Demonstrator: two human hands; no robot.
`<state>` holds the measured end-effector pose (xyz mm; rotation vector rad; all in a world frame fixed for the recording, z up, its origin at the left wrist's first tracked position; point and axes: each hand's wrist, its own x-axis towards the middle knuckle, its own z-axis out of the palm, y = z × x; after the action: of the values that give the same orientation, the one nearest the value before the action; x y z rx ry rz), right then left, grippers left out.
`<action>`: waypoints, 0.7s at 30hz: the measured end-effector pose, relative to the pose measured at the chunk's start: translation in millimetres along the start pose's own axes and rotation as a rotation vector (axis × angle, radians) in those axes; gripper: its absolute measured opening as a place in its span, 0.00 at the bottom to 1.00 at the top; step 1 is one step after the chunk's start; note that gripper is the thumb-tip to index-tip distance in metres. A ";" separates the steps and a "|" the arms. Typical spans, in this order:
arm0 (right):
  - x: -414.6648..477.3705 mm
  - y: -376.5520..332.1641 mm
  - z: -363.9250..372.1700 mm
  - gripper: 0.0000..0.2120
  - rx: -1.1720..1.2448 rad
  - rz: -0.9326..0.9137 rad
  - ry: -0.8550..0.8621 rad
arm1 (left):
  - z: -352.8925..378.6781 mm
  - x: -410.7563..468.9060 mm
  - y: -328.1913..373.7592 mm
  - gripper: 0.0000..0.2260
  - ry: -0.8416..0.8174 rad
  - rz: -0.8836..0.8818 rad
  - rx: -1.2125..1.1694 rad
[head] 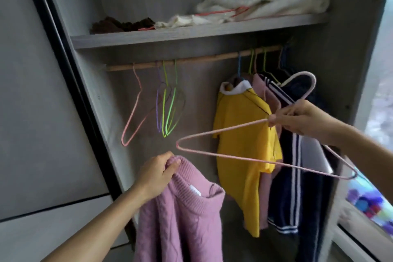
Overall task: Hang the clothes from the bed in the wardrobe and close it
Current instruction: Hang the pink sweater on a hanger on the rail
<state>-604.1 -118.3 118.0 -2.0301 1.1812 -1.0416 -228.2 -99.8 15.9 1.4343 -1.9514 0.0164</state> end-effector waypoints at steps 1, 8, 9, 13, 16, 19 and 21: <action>-9.0 -2.3 -5.5 0.11 -0.016 0.015 -0.066 | 3.8 0.5 2.5 0.19 -0.004 0.005 -0.011; -29.1 20.3 -13.2 0.10 -0.143 0.061 -0.094 | 15.9 7.0 36.4 0.20 0.024 0.041 -0.052; -29.8 23.5 -15.2 0.09 -0.127 0.066 -0.088 | 16.4 7.8 41.3 0.19 0.025 0.046 -0.054; -33.7 22.1 -36.6 0.10 -0.034 0.028 -0.073 | 15.9 10.5 52.8 0.21 0.040 0.056 -0.049; -31.9 20.4 -54.0 0.10 0.031 0.021 -0.058 | 13.7 13.0 60.2 0.21 0.053 0.050 -0.046; -24.8 26.9 -49.6 0.10 -0.013 0.051 -0.095 | 16.6 16.2 68.2 0.19 0.059 0.069 -0.038; -18.7 37.1 -32.2 0.09 -0.107 0.084 -0.149 | 21.6 18.8 78.2 0.19 0.063 0.101 0.017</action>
<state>-653.5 -121.2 100.4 -2.0805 1.2548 -0.7885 -307.8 -93.9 39.5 1.3286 -1.9748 0.1232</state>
